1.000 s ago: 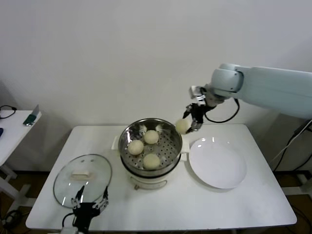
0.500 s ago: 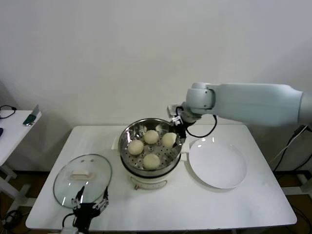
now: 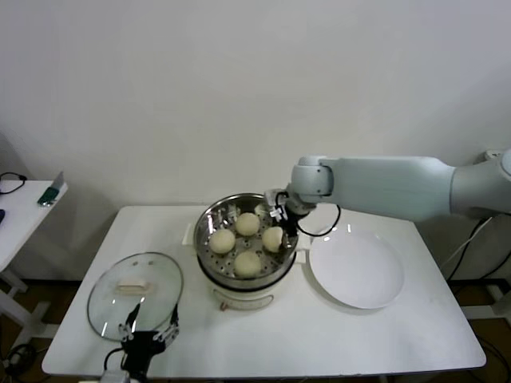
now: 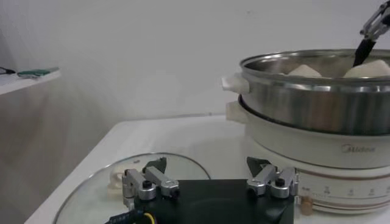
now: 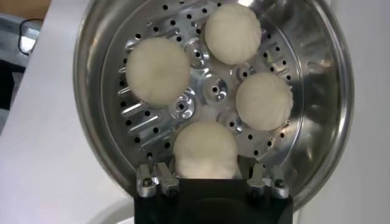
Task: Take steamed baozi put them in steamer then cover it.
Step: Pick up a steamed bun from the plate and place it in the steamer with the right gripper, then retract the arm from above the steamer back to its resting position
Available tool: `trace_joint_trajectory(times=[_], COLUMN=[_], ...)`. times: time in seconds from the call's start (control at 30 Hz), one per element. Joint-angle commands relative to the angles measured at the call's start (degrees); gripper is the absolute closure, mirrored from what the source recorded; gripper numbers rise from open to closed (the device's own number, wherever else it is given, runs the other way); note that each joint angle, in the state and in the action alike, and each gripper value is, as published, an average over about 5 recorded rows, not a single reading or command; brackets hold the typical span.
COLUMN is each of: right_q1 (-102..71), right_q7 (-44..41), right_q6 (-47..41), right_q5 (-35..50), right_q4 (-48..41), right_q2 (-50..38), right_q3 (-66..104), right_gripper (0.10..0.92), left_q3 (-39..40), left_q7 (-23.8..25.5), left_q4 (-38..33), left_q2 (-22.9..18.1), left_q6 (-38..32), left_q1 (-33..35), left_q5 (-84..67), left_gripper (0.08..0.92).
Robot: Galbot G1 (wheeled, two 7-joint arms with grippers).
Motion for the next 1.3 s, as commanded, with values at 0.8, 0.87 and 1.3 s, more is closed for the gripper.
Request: trace_joint_trajectory(times=[0.8,0.87,1.3], right_q1=[-18.9,-26.4,-83.4], right_q7=[34.4,40.0,44.2], right_q6=[2.0,3.2,18.8], right_q5=[19.3,18.2,2.4], right_q4=[3.1,4.9,16.1], right_q2=[-18.8,-21.6,-30.5], right_q3=[41.3,51.0,103.7], right_gripper=[0.203,0.203,0.203], left_q3=[-0.4,-0.4,-0.4], left_q7=[0.0,0.1,-0.2], left_q4=[-1.3,-1.1,-0.2], left_q2=[1.0,1.1,1.9], left_q6=[0.6,-0.3,-0.8], left_q1=[0.4,0.2,-2.3], left_q5=[-0.7,-0.6,-0.5], left_gripper=[0.177,0.177,0.177])
